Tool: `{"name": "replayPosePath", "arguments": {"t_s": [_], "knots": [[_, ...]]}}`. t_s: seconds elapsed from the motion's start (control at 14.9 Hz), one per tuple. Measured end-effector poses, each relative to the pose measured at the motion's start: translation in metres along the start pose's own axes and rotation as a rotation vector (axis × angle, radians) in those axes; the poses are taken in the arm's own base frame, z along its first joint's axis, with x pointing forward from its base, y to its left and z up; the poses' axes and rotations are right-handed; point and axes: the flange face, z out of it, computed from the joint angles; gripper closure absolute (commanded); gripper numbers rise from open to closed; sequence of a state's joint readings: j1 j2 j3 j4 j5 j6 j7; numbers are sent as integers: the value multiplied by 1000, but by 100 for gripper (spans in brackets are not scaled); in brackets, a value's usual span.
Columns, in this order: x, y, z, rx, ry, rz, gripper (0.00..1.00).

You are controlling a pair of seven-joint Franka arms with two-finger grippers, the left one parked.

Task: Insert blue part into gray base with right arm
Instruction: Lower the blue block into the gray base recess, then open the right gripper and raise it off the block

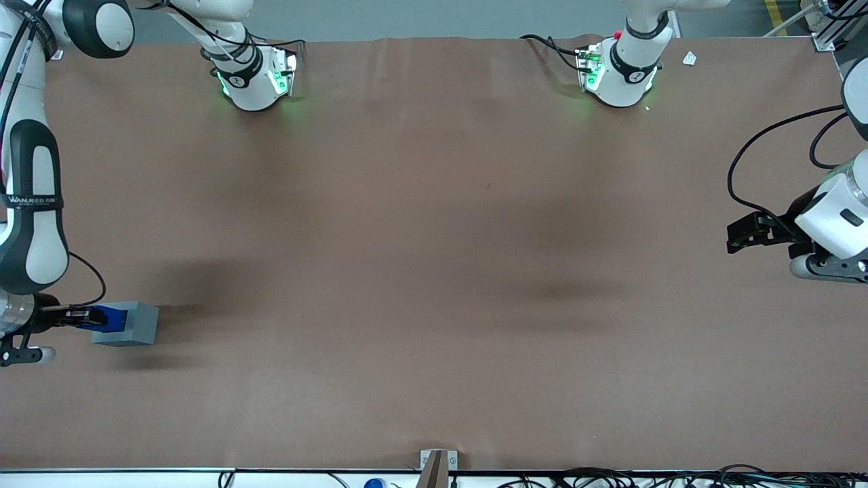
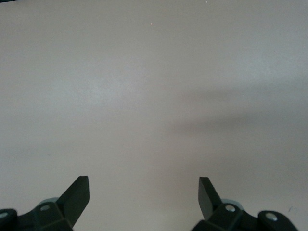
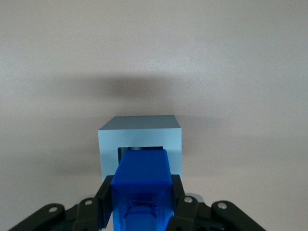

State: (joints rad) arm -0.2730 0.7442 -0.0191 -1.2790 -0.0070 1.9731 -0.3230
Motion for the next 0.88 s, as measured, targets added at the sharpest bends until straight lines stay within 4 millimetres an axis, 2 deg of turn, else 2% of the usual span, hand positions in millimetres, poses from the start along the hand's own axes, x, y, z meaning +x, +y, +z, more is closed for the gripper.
{"name": "replayPosePath", "arguments": {"t_s": [0.13, 0.4, 0.47, 0.54, 0.61, 0.67, 0.88], "knots": [[0, -3, 1, 3, -4, 2, 100], [-1, -12, 14, 16, -27, 8, 100], [-1, -12, 15, 16, -27, 7, 91], [-1, -12, 15, 16, -27, 7, 65], [-1, -12, 15, 16, -27, 7, 6], [-1, -12, 15, 16, -27, 7, 0], [-2, -10, 15, 17, -28, 12, 0]]}}
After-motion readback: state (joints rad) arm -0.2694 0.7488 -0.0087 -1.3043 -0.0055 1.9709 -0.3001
